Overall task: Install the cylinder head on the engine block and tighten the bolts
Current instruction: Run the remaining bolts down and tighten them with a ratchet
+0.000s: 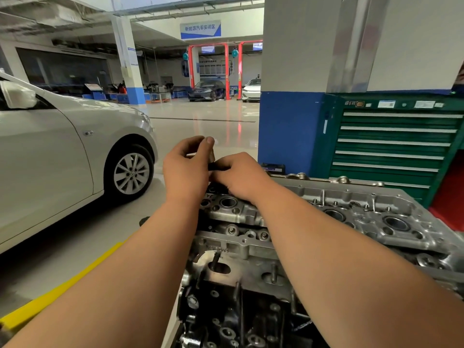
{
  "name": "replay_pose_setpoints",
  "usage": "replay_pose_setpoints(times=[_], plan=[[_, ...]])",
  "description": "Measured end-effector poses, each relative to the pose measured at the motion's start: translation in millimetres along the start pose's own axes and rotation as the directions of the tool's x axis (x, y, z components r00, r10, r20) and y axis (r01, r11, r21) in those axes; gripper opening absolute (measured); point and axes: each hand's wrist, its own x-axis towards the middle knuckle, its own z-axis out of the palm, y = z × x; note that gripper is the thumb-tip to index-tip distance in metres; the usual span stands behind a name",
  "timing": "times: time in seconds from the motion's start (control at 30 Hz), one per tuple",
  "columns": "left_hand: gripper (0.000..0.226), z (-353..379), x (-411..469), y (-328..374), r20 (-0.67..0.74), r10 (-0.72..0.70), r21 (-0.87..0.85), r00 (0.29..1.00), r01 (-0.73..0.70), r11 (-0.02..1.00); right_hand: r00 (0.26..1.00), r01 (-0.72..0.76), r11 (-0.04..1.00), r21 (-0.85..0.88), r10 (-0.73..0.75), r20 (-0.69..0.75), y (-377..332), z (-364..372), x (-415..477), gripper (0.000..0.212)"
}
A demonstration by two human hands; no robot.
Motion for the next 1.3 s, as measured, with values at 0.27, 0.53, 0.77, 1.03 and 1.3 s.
replay_pose_setpoints(times=[0.27, 0.53, 0.77, 1.03, 1.3], plan=[[0.012, 4, -2, -1, 0.139, -0.015, 0.076, 0.990, 0.005, 0.997, 0.998, -0.058, 0.990, -0.126, 0.057, -0.014, -2, 2, 4, 0.017], [0.023, 6, -3, -2, 0.054, -0.015, 0.212, 0.998, 0.004, 0.977, 0.995, -0.074, 0.944, -0.321, 0.049, -0.085, -1, 8, 10, 0.028], [0.015, 5, -2, -2, 0.059, -0.001, 0.272, 0.998, -0.015, 0.962, 0.999, 0.013, 0.917, -0.398, 0.005, 0.045, -5, 11, 5, 0.016], [0.019, 7, -4, 1, 0.060, -0.024, 0.244, 0.998, 0.009, 0.970, 0.999, 0.011, 0.889, -0.458, 0.011, 0.046, -2, 9, 10, 0.029], [0.012, 10, 0, -5, 0.054, 0.010, 0.297, 0.999, -0.026, 0.955, 0.997, 0.050, 0.950, -0.307, -0.029, 0.073, -1, 7, 12, 0.021]])
